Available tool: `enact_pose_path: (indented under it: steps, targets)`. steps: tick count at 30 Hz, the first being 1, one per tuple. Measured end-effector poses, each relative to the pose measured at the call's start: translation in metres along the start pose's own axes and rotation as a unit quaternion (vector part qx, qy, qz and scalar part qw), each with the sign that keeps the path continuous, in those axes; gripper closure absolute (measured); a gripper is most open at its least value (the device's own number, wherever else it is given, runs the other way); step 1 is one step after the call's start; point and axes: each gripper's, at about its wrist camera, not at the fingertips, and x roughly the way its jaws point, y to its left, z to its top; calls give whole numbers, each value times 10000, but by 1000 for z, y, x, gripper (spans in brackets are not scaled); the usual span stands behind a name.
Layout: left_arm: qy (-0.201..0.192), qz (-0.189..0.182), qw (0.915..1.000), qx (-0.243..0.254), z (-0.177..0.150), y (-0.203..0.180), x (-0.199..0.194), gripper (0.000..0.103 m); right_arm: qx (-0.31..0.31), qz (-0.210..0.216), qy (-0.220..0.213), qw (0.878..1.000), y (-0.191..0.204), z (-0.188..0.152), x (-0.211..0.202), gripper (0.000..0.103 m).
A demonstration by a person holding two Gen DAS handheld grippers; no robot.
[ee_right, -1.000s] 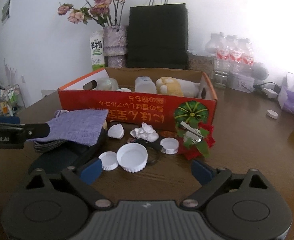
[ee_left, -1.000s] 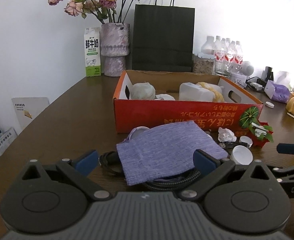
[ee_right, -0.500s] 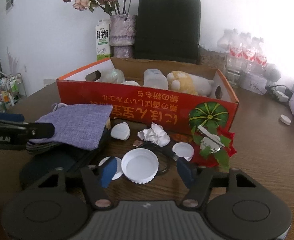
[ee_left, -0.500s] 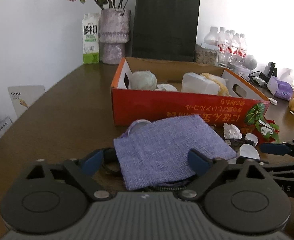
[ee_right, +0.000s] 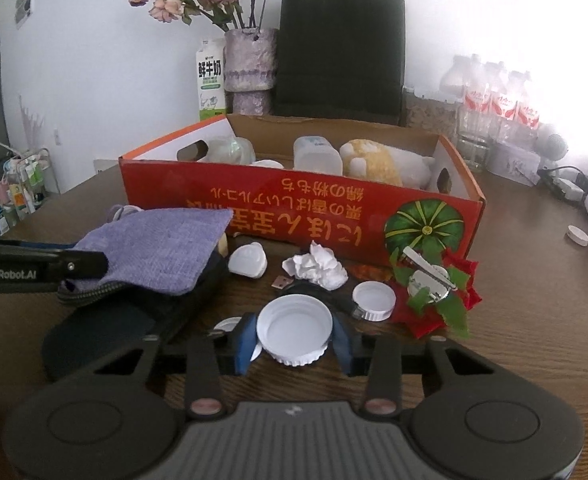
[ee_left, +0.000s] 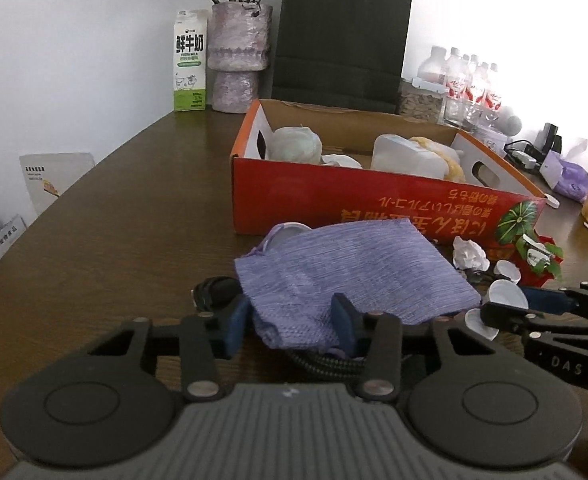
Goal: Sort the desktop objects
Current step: 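Grasp the white bottle cap with the right gripper while the left grasps the purple cloth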
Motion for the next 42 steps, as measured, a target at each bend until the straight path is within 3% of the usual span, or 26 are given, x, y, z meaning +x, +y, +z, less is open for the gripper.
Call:
enact_pose_path:
  steps: [6, 15, 34, 42]
  targets:
    - [-96, 106, 9998, 130, -3, -5, -6, 78, 27, -27, -29, 10000, 0, -1, -4, 64]
    - [-380, 181, 9989, 214, -2, -8, -21, 81, 65, -66, -113, 9999, -2, -3, -14, 64]
    - [-774, -170, 9965, 276, 8, -13, -46, 93, 65, -44, -396, 9992, -1, 1, -34, 64]
    - [-849, -273, 9957, 268, 11, -15, -49, 93, 130, -38, -422, 9990, -4, 5, -35, 64]
